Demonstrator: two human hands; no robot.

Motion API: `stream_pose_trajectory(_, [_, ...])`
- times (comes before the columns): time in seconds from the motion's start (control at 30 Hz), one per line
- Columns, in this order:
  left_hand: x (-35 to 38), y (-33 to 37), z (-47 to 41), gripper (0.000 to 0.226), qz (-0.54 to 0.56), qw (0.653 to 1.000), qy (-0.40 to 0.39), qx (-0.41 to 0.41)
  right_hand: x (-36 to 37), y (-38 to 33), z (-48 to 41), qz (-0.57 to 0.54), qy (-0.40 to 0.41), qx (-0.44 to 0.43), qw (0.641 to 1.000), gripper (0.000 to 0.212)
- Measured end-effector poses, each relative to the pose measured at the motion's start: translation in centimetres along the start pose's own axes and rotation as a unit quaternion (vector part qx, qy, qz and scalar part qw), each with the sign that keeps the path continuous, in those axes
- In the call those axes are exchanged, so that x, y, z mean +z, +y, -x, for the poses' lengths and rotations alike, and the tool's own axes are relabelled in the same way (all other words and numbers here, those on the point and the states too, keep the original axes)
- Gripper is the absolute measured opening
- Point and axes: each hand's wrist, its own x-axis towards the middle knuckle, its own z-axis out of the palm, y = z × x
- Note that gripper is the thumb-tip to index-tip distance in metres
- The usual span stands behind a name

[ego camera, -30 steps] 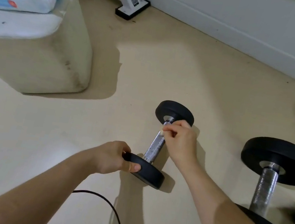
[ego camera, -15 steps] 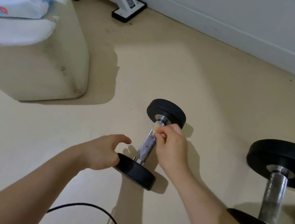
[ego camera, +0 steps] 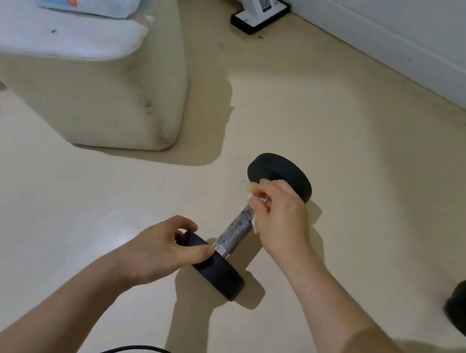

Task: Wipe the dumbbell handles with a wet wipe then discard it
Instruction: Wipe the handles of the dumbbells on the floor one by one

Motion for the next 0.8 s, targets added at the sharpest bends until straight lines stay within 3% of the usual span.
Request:
stream_pose_trajectory(0.2, [0.0, 0.6, 0.6, 0.102, -0.132, 0.99, -0.034, 0.035, 0.6, -1.2, 2.5, 0.044, -0.072, -0.027, 0.996, 0.017])
stream_pose_trajectory(0.3, [0.8, 1.2, 1.0, 0.094, -0.191, 0.98, 0.002, 0.057, -0.3, -0.7, 2.3, 0.045, -0.138, -0.036, 0.989, 0.016])
stream_pose_trajectory(0.4, [1.6, 1.7, 1.4, 0.089, -0.259, 0.963, 0.027, 0.073, -1.2, 0.2, 1.1, 0.024, -0.089, -0.016, 0.996, 0.03])
stream_pose_trajectory(0.5, [2.1, 2.1, 1.7, 0.085, -0.293, 0.952, 0.042, 0.075, -1.3, 0.8, 1.5, 0.009, -0.057, 0.013, 0.998, 0.02])
stream_pose_trajectory(0.63, [2.1, 1.9, 1.4, 0.091, -0.288, 0.954, 0.044, 0.073, -1.0, 0.9, 1.4, -0.078, 0.065, 0.098, 0.99, 0.022])
stream_pose_trajectory(0.8, [2.0, 2.0, 1.7, 0.094, -0.276, 0.958, 0.035, 0.066, -0.4, 1.5, 3.1, 0.061, 0.006, -0.064, 0.996, 0.023])
